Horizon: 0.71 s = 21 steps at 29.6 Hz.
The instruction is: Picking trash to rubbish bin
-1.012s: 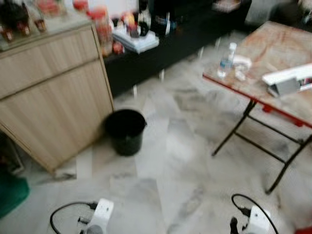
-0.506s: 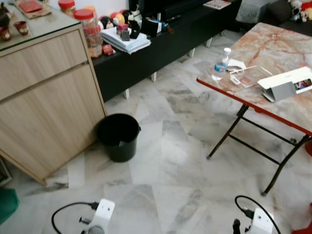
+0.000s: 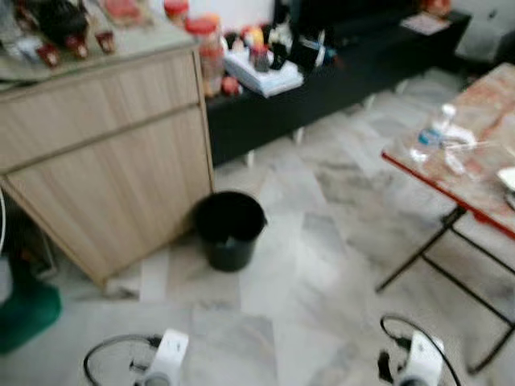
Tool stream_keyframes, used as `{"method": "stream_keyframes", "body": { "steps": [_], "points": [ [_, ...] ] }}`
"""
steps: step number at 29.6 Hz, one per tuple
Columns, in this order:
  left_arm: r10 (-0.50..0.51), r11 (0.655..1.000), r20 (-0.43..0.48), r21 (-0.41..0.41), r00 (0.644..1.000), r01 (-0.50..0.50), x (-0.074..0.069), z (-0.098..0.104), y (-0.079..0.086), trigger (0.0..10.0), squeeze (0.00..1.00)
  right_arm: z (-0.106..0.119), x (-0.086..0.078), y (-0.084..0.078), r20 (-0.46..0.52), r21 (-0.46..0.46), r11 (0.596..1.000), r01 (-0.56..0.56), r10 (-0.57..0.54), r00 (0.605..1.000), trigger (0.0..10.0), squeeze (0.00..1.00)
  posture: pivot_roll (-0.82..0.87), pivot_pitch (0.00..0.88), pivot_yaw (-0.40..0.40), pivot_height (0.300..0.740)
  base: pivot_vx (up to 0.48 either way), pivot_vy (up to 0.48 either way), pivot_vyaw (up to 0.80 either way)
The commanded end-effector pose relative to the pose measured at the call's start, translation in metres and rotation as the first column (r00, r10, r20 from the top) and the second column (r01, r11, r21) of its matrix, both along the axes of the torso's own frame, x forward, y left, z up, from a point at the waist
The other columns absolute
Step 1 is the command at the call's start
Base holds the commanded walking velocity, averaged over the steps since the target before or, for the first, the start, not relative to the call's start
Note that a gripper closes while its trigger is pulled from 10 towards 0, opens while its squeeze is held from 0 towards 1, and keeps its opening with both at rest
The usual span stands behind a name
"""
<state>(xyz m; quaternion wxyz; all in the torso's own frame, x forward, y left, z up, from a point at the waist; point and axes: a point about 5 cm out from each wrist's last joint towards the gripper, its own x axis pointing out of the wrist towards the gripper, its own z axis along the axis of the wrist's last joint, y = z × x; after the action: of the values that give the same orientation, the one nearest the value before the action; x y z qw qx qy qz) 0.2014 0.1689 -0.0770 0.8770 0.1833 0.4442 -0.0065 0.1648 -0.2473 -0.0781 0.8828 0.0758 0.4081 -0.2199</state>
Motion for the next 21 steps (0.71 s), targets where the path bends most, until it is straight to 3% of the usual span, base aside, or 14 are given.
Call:
{"method": "stream_keyframes", "body": {
  "steps": [1, 4, 9, 21],
  "points": [
    [-0.016, 1.000, -0.019, -0.012, 1.000, 0.015, -0.0046, -0.0030, -0.0069, 10.0, 0.00, -0.0009, -0.0085, -0.0095, -0.016, -0.013, 0.999, 0.034, -0.034, 0.999, 10.0, 0.00, -0.16, 0.116, -0.054, 0.740, 0.277, 0.000, 0.00],
    [-0.015, 1.000, -0.019, -0.012, 1.000, 0.015, -0.0045, -0.0030, -0.0068, 10.0, 0.00, -0.0006, -0.0079, -0.0094, -0.023, -0.027, 1.000, -0.002, 0.001, 1.000, 10.0, 0.00, -0.16, 0.116, -0.054, 0.740, 0.275, 0.000, 0.00],
    [-0.016, 1.000, -0.018, -0.012, 1.000, 0.016, -0.0044, -0.0029, -0.0068, 10.0, 0.00, -0.0007, -0.0077, -0.0088, -0.019, -0.022, 1.000, 0.010, -0.010, 1.000, 10.0, 0.00, -0.15, 0.114, -0.056, 0.740, 0.275, 0.000, 0.78],
    [-0.017, 1.000, -0.016, -0.011, 1.000, 0.017, -0.0037, -0.0026, -0.0073, 10.0, 0.00, -0.0003, -0.0084, -0.0114, -0.014, -0.011, 0.999, 0.042, -0.042, 0.999, 10.0, 0.00, -0.16, 0.108, -0.055, 0.740, 0.276, 0.000, 0.00]
  ]
}}
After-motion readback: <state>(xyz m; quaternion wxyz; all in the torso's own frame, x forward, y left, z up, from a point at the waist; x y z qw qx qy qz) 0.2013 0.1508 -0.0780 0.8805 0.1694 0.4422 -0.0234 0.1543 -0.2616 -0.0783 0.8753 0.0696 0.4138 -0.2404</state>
